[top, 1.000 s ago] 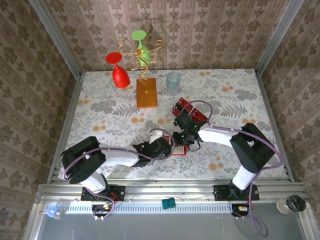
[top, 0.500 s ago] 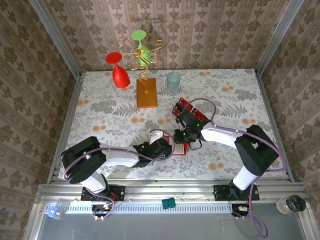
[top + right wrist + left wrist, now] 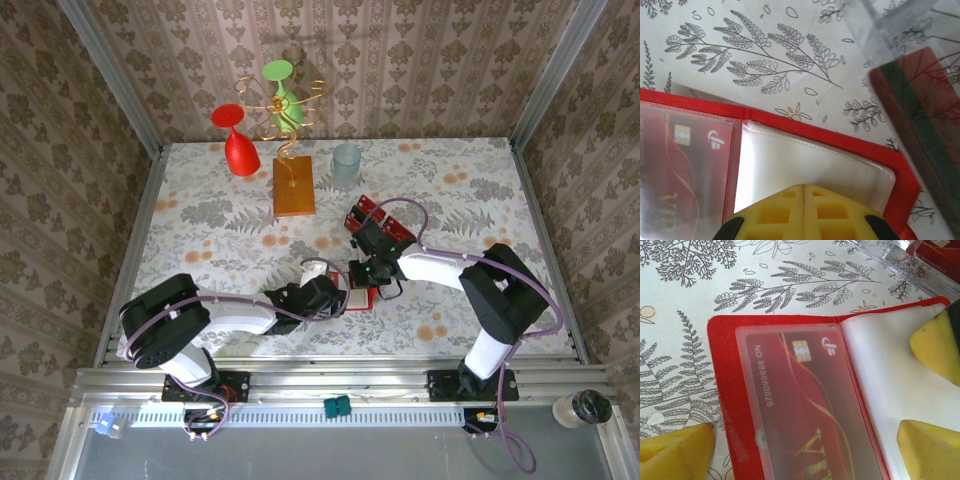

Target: Put the credit cards into the card holder

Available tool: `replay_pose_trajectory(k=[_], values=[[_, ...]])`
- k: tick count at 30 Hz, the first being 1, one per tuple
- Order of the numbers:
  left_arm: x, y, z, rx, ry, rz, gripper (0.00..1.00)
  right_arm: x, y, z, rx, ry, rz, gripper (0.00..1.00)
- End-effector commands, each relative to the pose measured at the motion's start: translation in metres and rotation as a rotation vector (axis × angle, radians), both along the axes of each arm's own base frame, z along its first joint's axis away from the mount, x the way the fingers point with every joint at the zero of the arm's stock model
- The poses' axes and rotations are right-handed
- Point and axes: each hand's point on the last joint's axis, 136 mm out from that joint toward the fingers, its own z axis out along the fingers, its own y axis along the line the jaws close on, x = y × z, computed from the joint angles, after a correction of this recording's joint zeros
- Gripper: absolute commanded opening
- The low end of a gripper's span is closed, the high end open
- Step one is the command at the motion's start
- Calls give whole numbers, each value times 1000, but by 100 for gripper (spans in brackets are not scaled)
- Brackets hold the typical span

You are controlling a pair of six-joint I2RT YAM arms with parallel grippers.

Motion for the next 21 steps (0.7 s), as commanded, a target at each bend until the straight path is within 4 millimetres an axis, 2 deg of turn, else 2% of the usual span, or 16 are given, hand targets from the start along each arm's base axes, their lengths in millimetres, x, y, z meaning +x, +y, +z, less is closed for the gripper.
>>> replay_pose_trajectory(k=[1, 11, 21], values=[[-5, -3, -4, -7, 8, -35, 96, -7, 10, -5, 13, 31, 20, 0], [-6, -5, -3, -9, 2, -44, 96, -7, 16, -4, 31, 34, 19, 0], [-11, 2, -22, 41, 32, -49, 84, -7, 18, -3, 42, 37, 16, 1]])
